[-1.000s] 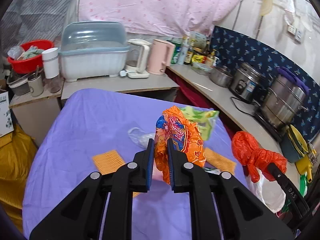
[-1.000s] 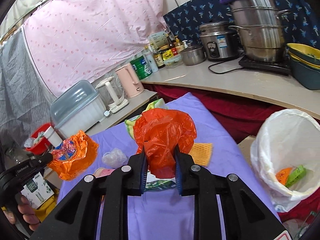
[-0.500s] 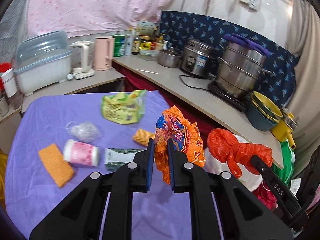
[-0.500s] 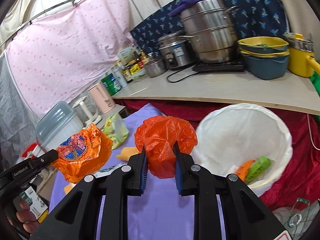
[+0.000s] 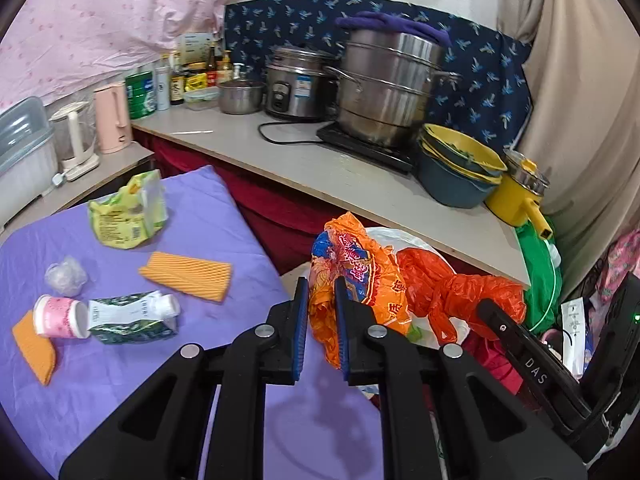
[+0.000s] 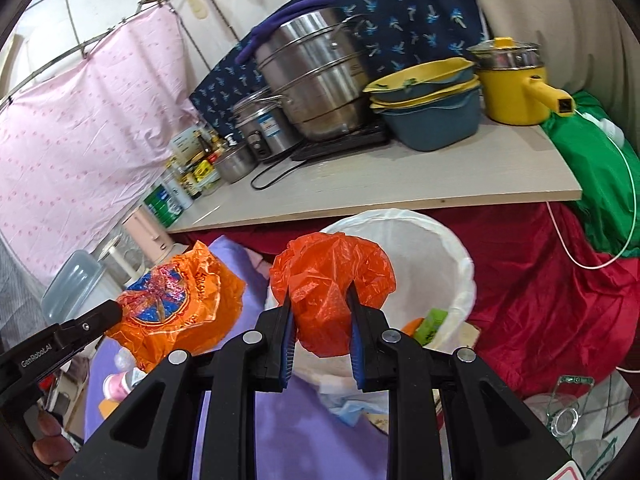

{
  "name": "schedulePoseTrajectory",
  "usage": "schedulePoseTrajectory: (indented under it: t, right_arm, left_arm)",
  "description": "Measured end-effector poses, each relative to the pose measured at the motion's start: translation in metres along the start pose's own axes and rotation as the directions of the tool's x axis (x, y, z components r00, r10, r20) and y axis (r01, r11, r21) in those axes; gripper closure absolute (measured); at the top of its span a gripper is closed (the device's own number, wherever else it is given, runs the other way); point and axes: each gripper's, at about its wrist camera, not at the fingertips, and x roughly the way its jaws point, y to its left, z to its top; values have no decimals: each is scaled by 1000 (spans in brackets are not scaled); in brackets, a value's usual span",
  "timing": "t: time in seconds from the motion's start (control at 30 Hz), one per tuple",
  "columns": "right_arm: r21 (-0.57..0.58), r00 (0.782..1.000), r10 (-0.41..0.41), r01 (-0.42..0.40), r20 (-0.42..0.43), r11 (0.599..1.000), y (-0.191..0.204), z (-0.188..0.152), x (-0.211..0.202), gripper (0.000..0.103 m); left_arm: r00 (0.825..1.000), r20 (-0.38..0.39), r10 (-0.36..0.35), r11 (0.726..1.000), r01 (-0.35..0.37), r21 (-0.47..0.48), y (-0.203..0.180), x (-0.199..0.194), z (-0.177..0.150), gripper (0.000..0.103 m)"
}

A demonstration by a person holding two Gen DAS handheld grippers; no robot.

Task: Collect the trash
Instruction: 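Carry the red bag and orange snack bag over the bin with both grippers, then open both grippers to drop the red bag and orange snack bag into the bin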

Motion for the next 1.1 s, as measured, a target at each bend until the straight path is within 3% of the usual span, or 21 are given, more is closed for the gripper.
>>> schedulePoseTrajectory:
  t: [0.33, 0.9, 1.1]
  right_arm:
    - [30, 999, -45, 45, 7, 999, -33, 6, -1, 82]
    - [49, 997, -78, 78, -9, 996, -50, 11, 14, 82]
    - [46, 998, -63, 63, -11, 997, -43, 12, 24, 71]
  left_arm:
    - [997, -73, -36, 998, 40, 58, -45, 42, -4, 90]
    - [989, -143, -38, 997, 47, 65, -68, 90, -5, 87]
    - [992, -125, -28, 998, 34, 46, -66, 93, -4, 61]
